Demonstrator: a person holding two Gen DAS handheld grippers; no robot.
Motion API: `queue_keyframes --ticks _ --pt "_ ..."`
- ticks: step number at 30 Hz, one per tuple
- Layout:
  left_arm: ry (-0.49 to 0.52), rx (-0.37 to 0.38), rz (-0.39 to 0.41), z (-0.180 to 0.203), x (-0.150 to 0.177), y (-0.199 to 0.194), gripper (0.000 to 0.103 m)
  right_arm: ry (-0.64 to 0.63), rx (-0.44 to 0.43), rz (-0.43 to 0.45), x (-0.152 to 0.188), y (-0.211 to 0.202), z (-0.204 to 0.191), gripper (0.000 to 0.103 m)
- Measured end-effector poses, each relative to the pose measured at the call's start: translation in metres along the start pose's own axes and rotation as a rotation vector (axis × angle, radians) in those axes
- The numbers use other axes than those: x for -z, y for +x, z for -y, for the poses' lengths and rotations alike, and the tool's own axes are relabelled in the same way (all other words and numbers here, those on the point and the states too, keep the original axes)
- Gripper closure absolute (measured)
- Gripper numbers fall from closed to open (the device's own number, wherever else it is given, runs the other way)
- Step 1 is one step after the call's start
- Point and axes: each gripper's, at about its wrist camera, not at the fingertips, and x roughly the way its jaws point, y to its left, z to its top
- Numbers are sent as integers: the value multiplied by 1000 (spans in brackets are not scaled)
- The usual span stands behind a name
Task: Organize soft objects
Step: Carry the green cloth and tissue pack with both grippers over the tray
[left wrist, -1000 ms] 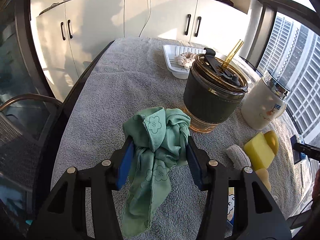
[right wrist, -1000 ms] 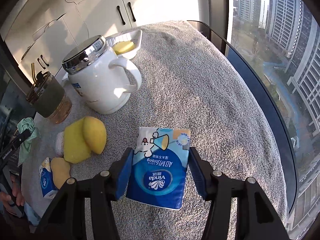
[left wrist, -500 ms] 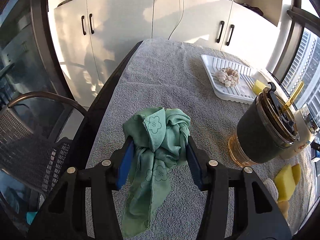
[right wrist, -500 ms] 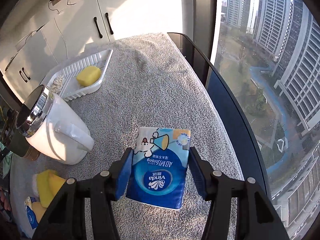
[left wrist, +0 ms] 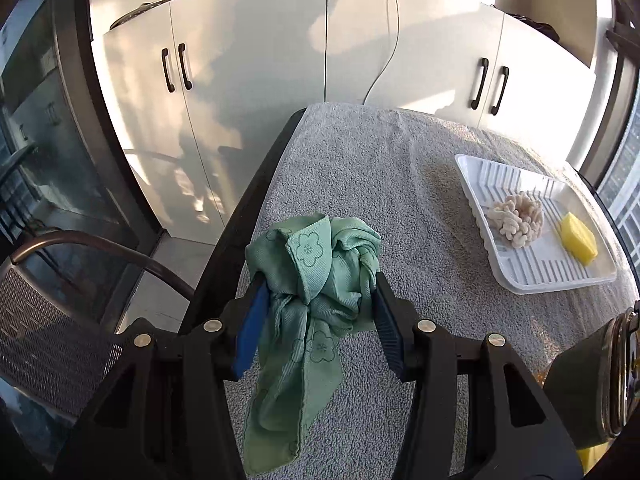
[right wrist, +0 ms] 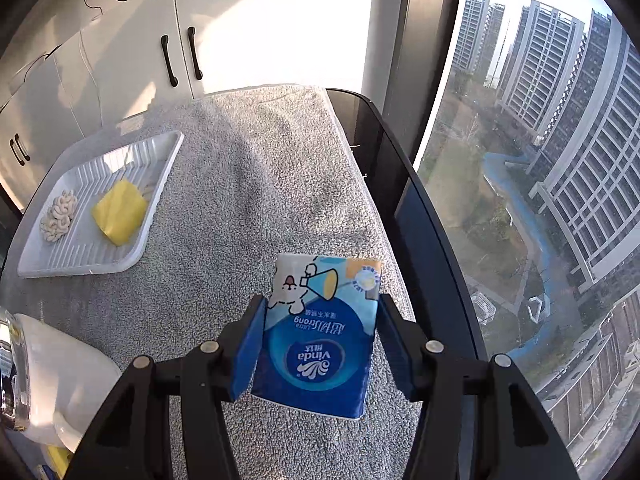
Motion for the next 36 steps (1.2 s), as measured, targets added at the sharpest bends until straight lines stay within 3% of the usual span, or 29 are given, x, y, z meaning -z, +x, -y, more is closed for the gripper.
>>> queue_keyframes --ticks 7,15,26,29,36 --pt "55 19 -2 34 -38 31 55 -27 -28 9 -43 18 -25 45" --pt "166 142 -35 85 -63 43 55 -100 -97 6 -94 33 -82 45" --pt "336 316 -152 131 -60 58 55 -280 -215 -30 -135 51 -168 45" --pt "373 333 -173 138 -55 60 55 -297 -253 -78 -137 64 -181 45" --pt "413 460 -225 157 -52 65 55 -367 -262 -130 -134 89 -207 45"
